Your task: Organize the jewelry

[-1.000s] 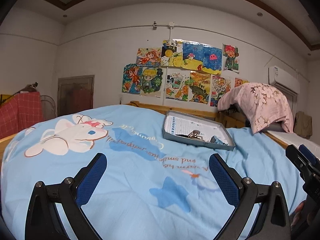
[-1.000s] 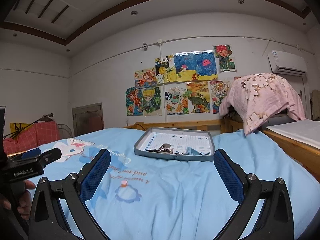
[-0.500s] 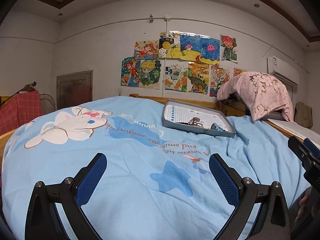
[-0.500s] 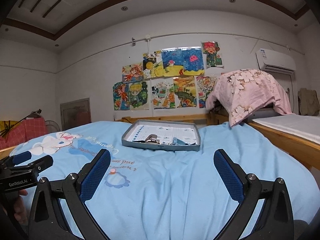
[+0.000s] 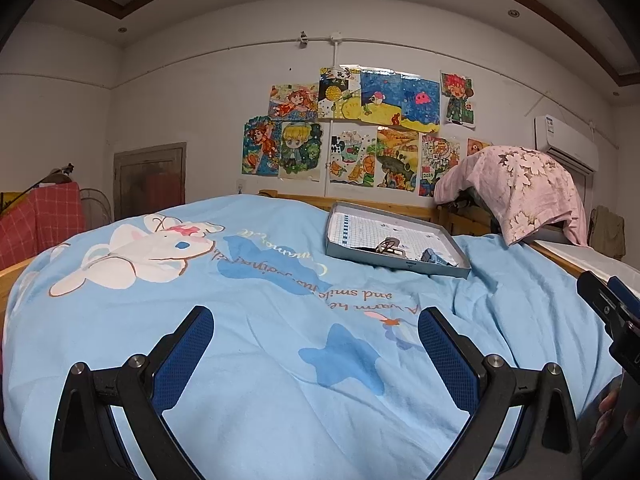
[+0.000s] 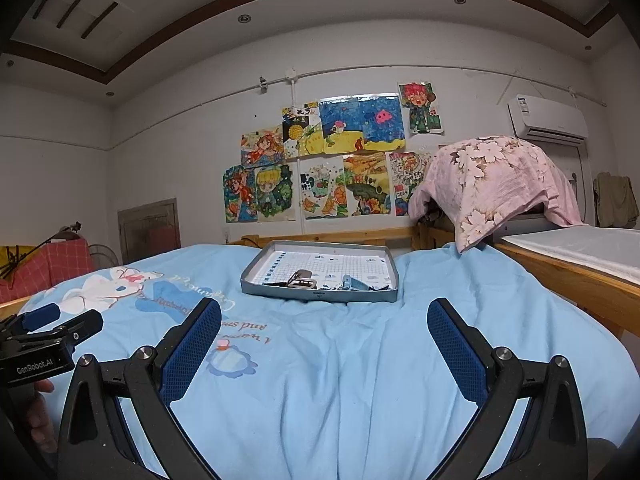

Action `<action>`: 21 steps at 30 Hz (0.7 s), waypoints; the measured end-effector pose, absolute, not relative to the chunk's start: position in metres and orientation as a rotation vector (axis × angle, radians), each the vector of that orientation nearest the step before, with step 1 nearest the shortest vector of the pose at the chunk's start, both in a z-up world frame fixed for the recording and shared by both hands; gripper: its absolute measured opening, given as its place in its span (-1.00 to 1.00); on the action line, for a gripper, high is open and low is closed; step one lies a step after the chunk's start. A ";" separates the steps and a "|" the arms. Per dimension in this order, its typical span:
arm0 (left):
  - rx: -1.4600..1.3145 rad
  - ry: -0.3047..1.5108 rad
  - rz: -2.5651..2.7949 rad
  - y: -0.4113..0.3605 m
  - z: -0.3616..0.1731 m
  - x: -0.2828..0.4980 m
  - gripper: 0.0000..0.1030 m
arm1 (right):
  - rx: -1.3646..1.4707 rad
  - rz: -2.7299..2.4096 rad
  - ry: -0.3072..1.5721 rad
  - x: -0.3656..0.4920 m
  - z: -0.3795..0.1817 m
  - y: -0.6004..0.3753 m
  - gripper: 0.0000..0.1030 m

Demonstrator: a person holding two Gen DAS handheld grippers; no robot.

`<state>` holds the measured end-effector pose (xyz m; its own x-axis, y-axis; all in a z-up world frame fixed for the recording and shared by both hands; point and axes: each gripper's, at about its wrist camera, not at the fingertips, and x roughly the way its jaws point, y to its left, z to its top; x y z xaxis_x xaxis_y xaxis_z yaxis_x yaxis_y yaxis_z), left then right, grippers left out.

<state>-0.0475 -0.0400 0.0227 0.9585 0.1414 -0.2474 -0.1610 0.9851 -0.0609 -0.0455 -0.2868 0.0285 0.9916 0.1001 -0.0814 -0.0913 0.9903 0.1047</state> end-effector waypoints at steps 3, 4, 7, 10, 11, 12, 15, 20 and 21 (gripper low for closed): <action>-0.076 0.243 0.155 -0.040 0.023 -0.047 1.00 | 0.096 0.099 0.085 -0.046 0.029 -0.285 0.97; -0.076 0.243 0.156 -0.040 0.023 -0.047 1.00 | 0.094 0.099 0.086 -0.046 0.029 -0.285 0.97; -0.076 0.243 0.156 -0.039 0.022 -0.047 1.00 | 0.094 0.105 0.089 -0.045 0.029 -0.284 0.97; -0.076 0.243 0.155 -0.039 0.022 -0.047 1.00 | 0.094 0.105 0.087 -0.045 0.029 -0.284 0.97; -0.077 0.243 0.155 -0.039 0.022 -0.047 1.00 | 0.094 0.106 0.086 -0.045 0.029 -0.284 0.97; -0.077 0.244 0.155 -0.039 0.022 -0.047 1.00 | 0.093 0.107 0.085 -0.045 0.029 -0.284 0.97; -0.081 0.247 0.154 -0.039 0.022 -0.047 1.00 | 0.093 0.106 0.087 -0.045 0.029 -0.283 0.97; -0.104 0.259 0.156 -0.038 0.021 -0.047 1.00 | 0.094 0.104 0.093 -0.046 0.028 -0.284 0.97; -0.107 0.261 0.157 -0.038 0.021 -0.046 1.00 | 0.094 0.104 0.093 -0.046 0.029 -0.284 0.97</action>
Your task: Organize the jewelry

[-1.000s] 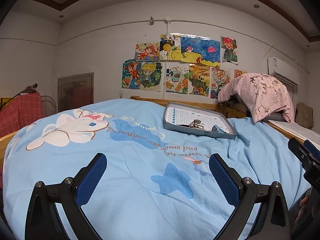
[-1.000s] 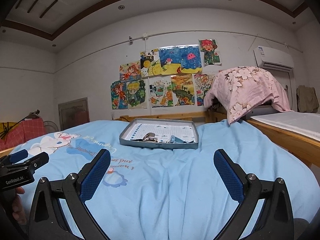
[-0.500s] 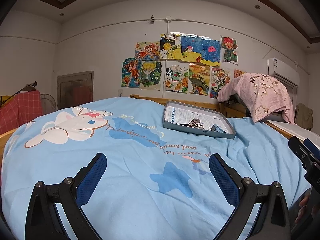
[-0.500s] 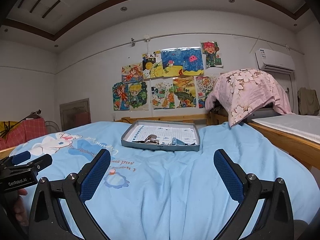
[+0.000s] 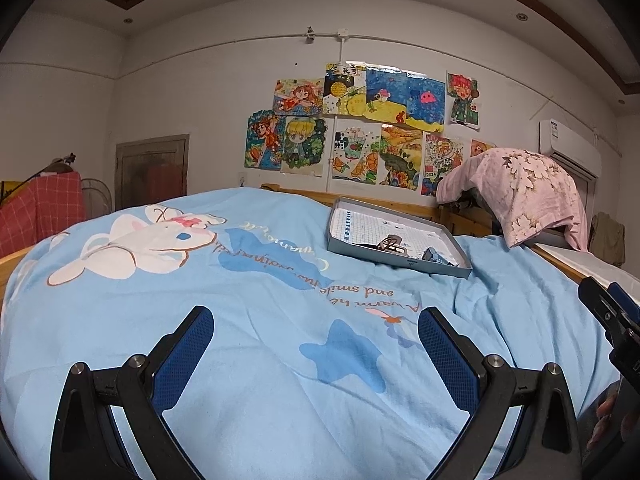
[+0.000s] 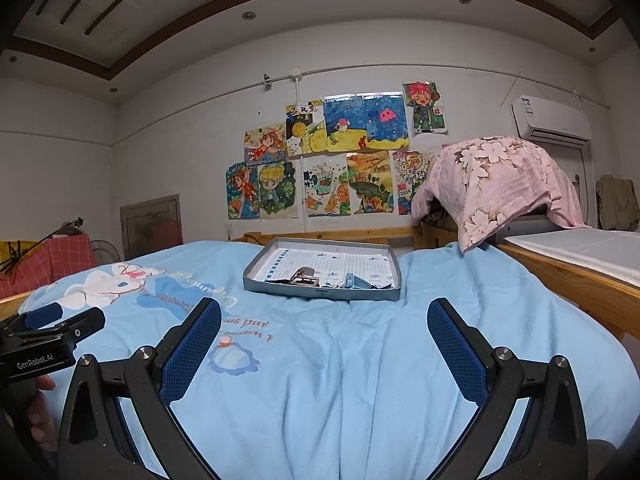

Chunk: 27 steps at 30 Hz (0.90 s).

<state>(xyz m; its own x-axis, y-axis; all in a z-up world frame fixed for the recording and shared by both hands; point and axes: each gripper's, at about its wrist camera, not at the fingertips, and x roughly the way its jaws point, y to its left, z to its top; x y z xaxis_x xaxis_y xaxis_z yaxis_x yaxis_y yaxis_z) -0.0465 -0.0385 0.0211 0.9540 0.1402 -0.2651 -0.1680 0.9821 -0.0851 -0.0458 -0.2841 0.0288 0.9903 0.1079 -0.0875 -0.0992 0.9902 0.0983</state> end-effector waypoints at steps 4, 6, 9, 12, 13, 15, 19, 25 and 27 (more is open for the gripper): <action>-0.111 0.258 0.160 -0.038 0.021 -0.047 1.00 | 0.093 0.106 0.091 -0.047 0.029 -0.285 0.97; -0.110 0.258 0.160 -0.038 0.021 -0.047 1.00 | 0.090 0.107 0.092 -0.046 0.029 -0.284 0.97; -0.109 0.259 0.160 -0.038 0.021 -0.047 1.00 | 0.088 0.110 0.095 -0.045 0.029 -0.285 0.97; -0.111 0.259 0.158 -0.039 0.021 -0.047 1.00 | 0.088 0.112 0.099 -0.045 0.028 -0.285 0.97; -0.112 0.259 0.157 -0.038 0.021 -0.047 1.00 | 0.088 0.113 0.099 -0.044 0.028 -0.285 0.97; -0.112 0.261 0.154 -0.039 0.021 -0.046 1.00 | 0.087 0.113 0.097 -0.044 0.028 -0.285 0.97; -0.113 0.261 0.155 -0.038 0.021 -0.046 1.00 | 0.086 0.114 0.096 -0.044 0.028 -0.285 0.97; -0.112 0.260 0.156 -0.038 0.021 -0.046 1.00 | 0.085 0.116 0.095 -0.044 0.029 -0.284 0.97; -0.113 0.257 0.159 -0.038 0.020 -0.046 1.00 | 0.085 0.116 0.096 -0.044 0.029 -0.284 0.97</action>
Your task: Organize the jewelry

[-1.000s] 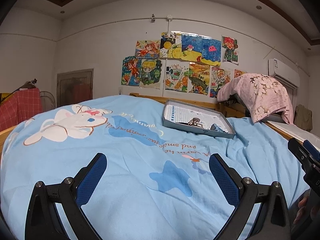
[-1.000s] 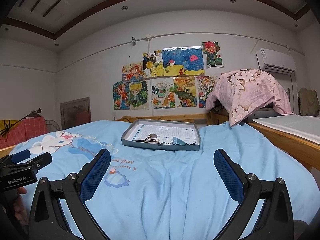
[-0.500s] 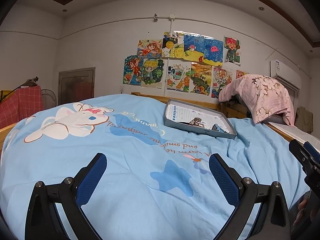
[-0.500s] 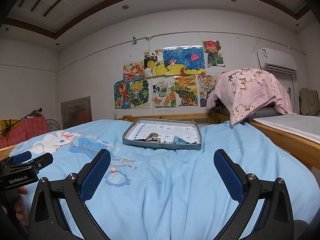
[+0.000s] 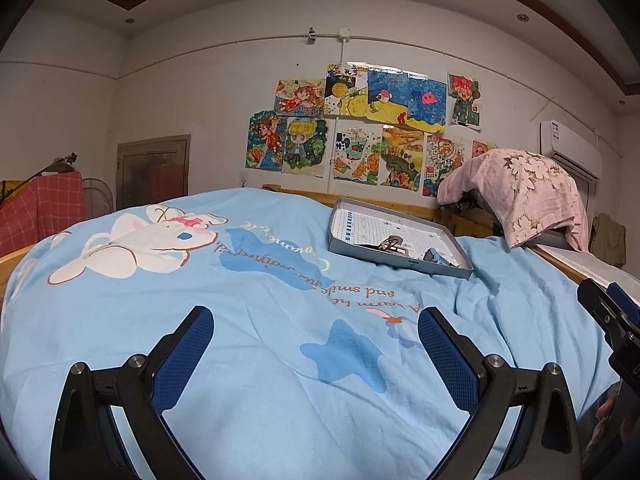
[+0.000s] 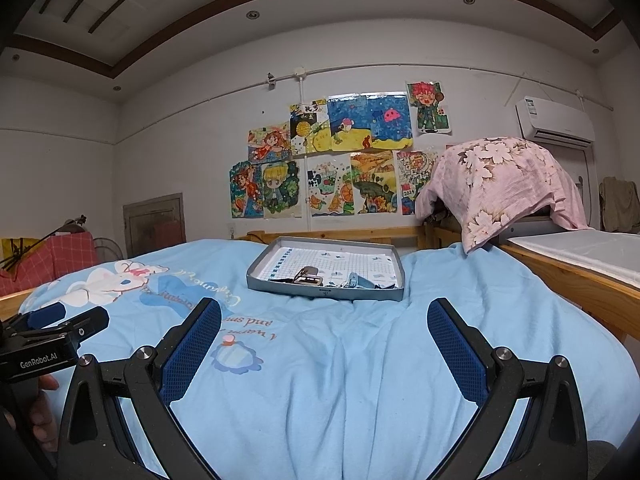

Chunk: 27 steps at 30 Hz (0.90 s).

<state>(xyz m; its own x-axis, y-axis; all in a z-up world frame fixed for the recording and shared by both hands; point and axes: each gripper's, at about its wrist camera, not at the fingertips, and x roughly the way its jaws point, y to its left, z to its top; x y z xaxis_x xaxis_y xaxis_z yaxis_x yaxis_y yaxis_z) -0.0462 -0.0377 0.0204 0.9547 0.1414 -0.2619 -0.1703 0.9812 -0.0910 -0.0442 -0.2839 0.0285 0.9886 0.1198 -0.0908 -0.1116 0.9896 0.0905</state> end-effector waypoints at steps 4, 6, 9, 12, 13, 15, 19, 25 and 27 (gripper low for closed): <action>-0.118 0.256 0.160 -0.037 0.020 -0.045 1.00 | 0.084 0.118 0.095 -0.044 0.029 -0.284 0.97; -0.116 0.257 0.159 -0.037 0.020 -0.045 1.00 | 0.083 0.118 0.095 -0.044 0.029 -0.284 0.97; -0.114 0.257 0.160 -0.037 0.020 -0.046 1.00 | 0.083 0.117 0.096 -0.045 0.028 -0.283 0.97; -0.114 0.255 0.159 -0.037 0.020 -0.046 1.00 | 0.084 0.118 0.094 -0.045 0.029 -0.283 0.97; -0.114 0.254 0.159 -0.037 0.021 -0.045 1.00 | 0.084 0.120 0.093 -0.045 0.029 -0.283 0.97; -0.112 0.254 0.160 -0.038 0.021 -0.045 1.00 | 0.083 0.123 0.092 -0.044 0.029 -0.283 0.97; -0.109 0.254 0.161 -0.038 0.020 -0.045 1.00 | 0.080 0.127 0.089 -0.044 0.028 -0.283 0.97; -0.111 0.253 0.161 -0.037 0.021 -0.045 1.00 | 0.079 0.129 0.090 -0.044 0.028 -0.283 0.97; -0.111 0.254 0.157 -0.037 0.021 -0.046 1.00 | 0.079 0.129 0.089 -0.044 0.028 -0.283 0.97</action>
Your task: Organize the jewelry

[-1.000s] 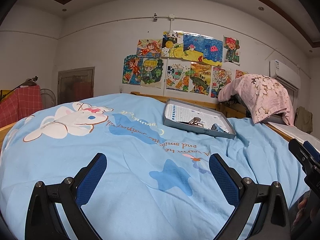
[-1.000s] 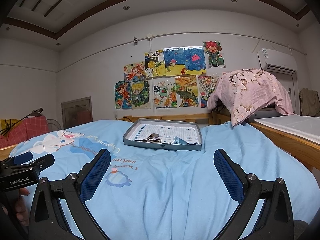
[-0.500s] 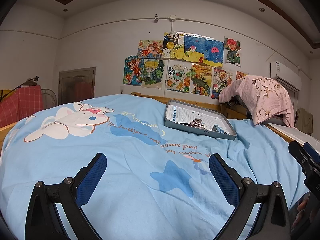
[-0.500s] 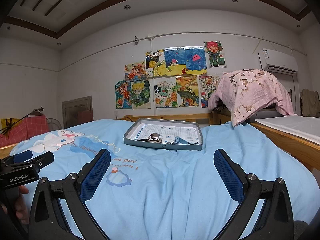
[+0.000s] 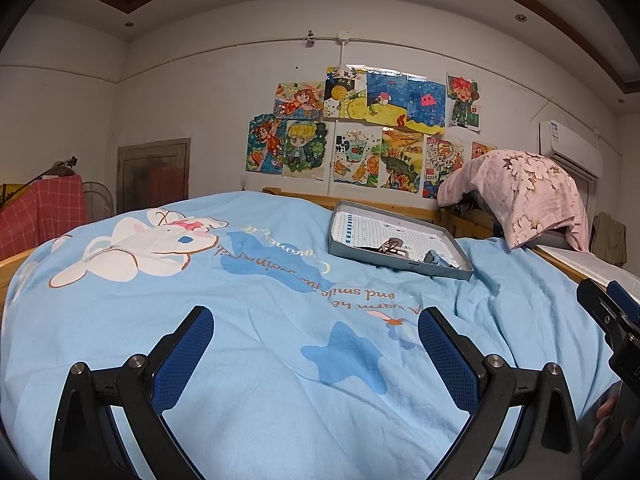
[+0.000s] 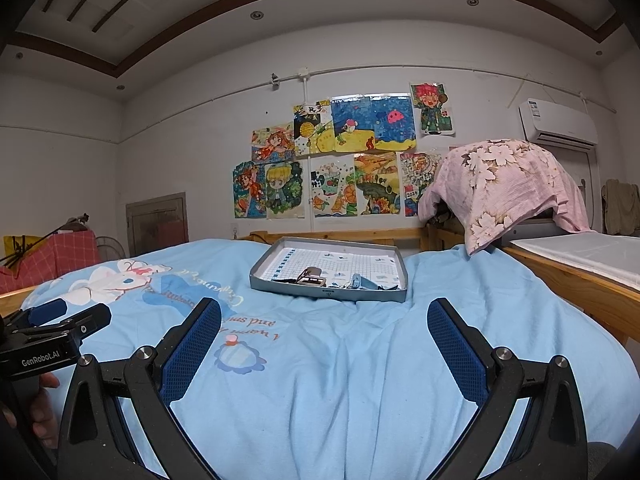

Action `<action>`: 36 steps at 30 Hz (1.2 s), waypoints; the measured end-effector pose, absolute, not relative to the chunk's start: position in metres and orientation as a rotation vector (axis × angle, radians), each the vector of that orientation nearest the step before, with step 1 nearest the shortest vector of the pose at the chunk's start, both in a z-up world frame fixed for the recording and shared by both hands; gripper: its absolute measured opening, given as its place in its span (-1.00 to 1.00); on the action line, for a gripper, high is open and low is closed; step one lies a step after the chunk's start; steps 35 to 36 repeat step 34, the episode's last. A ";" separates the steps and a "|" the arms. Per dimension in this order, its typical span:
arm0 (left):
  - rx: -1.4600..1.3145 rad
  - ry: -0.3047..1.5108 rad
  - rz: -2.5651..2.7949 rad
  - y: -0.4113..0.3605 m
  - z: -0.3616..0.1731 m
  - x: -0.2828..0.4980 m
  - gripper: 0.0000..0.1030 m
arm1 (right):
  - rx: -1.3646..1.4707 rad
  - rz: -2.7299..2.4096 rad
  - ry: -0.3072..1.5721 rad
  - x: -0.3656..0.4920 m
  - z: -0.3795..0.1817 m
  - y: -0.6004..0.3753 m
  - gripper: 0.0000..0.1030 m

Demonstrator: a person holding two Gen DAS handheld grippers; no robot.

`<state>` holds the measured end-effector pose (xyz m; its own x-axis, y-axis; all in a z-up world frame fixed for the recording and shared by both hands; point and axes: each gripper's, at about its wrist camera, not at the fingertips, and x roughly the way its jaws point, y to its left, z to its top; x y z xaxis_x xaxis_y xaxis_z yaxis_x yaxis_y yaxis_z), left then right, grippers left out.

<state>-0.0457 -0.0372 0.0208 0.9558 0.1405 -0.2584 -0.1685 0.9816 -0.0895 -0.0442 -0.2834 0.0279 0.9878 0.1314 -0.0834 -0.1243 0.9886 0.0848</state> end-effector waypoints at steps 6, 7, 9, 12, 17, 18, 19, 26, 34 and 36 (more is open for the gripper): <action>-0.088 0.253 0.145 -0.038 0.024 -0.044 1.00 | 0.078 0.131 0.092 -0.044 0.028 -0.283 0.97; -0.088 0.252 0.145 -0.038 0.024 -0.044 1.00 | 0.077 0.131 0.094 -0.043 0.027 -0.283 0.97; -0.094 0.251 0.154 -0.038 0.024 -0.044 1.00 | 0.075 0.132 0.096 -0.044 0.027 -0.283 0.97; -0.108 0.258 0.146 -0.037 0.026 -0.044 1.00 | 0.074 0.134 0.096 -0.044 0.027 -0.283 0.97; -0.081 0.231 0.153 -0.041 0.031 -0.047 1.00 | 0.069 0.135 0.100 -0.043 0.027 -0.283 0.97; -0.074 0.225 0.155 -0.042 0.032 -0.048 1.00 | 0.067 0.134 0.102 -0.042 0.027 -0.284 0.97; -0.069 0.222 0.155 -0.043 0.032 -0.048 1.00 | 0.066 0.133 0.104 -0.042 0.027 -0.284 0.97; -0.056 0.221 0.162 -0.045 0.029 -0.049 1.00 | 0.067 0.132 0.105 -0.041 0.027 -0.286 0.97; -0.051 0.232 0.175 -0.044 0.023 -0.047 1.00 | 0.066 0.133 0.107 -0.040 0.027 -0.286 0.97; -0.051 0.232 0.175 -0.044 0.023 -0.047 1.00 | 0.066 0.133 0.107 -0.040 0.027 -0.286 0.97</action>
